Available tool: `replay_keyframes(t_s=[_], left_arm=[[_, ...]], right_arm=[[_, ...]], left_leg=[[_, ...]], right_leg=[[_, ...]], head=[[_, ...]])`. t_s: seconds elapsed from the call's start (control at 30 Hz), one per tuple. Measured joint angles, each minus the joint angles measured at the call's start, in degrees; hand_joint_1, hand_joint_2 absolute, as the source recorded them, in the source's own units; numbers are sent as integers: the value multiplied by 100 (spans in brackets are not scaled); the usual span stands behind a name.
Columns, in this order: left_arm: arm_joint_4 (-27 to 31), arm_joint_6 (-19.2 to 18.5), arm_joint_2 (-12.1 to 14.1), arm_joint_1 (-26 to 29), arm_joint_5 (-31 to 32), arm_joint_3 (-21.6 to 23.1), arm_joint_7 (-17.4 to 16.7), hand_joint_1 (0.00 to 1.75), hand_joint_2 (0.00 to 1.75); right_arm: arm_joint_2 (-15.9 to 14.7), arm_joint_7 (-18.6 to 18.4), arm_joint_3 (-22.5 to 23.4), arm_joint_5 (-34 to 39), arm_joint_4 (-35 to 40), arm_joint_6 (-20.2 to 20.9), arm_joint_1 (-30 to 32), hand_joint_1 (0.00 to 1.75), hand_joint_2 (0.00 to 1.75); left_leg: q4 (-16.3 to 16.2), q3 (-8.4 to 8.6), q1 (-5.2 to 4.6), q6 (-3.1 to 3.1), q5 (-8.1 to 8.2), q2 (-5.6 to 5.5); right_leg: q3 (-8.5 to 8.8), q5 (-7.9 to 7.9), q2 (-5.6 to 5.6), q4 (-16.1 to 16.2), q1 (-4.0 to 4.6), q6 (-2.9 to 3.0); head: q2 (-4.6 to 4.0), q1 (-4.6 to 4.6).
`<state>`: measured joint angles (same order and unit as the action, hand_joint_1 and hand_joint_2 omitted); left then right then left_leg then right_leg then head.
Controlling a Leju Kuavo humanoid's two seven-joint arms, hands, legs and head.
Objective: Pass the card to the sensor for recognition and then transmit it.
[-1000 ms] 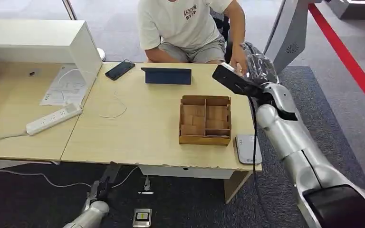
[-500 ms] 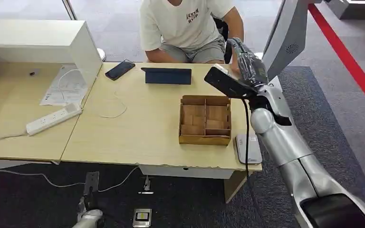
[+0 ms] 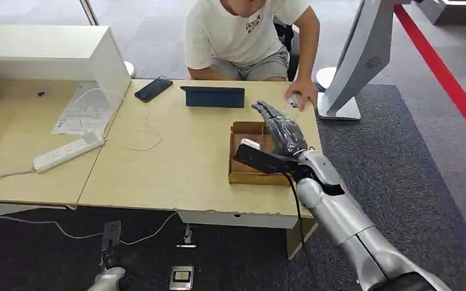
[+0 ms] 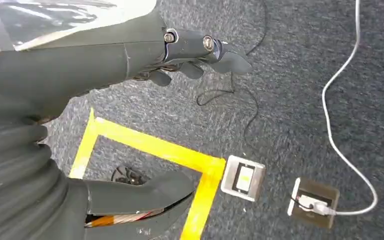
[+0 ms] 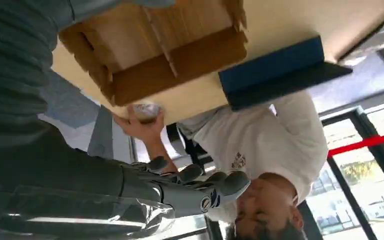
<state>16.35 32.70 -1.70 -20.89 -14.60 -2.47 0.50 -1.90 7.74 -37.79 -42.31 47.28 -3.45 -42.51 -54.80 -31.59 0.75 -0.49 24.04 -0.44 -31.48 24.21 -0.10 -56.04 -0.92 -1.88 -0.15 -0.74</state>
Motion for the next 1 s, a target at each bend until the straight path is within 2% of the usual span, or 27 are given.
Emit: replay_keyframes(t_s=[0.27, 0.43, 0.57, 0.77, 0.87, 1.0], left_arm=[[0, -72, 96, 7, -52, -4, 229, 0, 175], [0, -142, 157, 6, -50, -4, 326, 0, 175], [0, -186, 186, 6, -87, -4, 361, 0, 175], [0, -192, 225, 2, -256, 11, 371, 0, 175], [0, -201, 273, -9, -334, 15, 306, 0, 175], [-9, -205, 317, -20, -352, 33, 262, 0, 175]], right_arm=[[-109, 89, -468, -59, 90, -35, 418, 0, 175], [-265, -68, -686, -280, 245, -359, 549, 0, 175], [-339, -118, -799, -511, 236, -780, 563, 0, 175], [-387, -532, -924, -1291, -99, -1804, 518, 0, 175], [-398, -768, -968, -1802, -499, -2381, 462, 0, 175], [-417, -890, -1029, -1993, -934, -2579, 409, 0, 175]], left_leg=[[0, 0, 0, 0, 0, 1], [0, 2, -1, 0, 0, 2], [0, 0, -1, 0, 0, 2], [0, 0, 0, 0, 0, 2], [0, 0, -1, 0, 0, 1], [0, -1, -1, 0, 0, 1]], right_leg=[[-1, 0, 0, 1, 0, 0], [-2, 0, 0, 1, -1, 0], [-1, 0, 0, 1, -1, 0], [-1, 0, 0, 1, 0, 0], [-1, 0, 0, 1, -1, 0], [-3, 0, 0, 1, -1, 0]], head=[[0, -2], [0, 0], [2, 0], [0, 0], [0, 2], [0, 0]])
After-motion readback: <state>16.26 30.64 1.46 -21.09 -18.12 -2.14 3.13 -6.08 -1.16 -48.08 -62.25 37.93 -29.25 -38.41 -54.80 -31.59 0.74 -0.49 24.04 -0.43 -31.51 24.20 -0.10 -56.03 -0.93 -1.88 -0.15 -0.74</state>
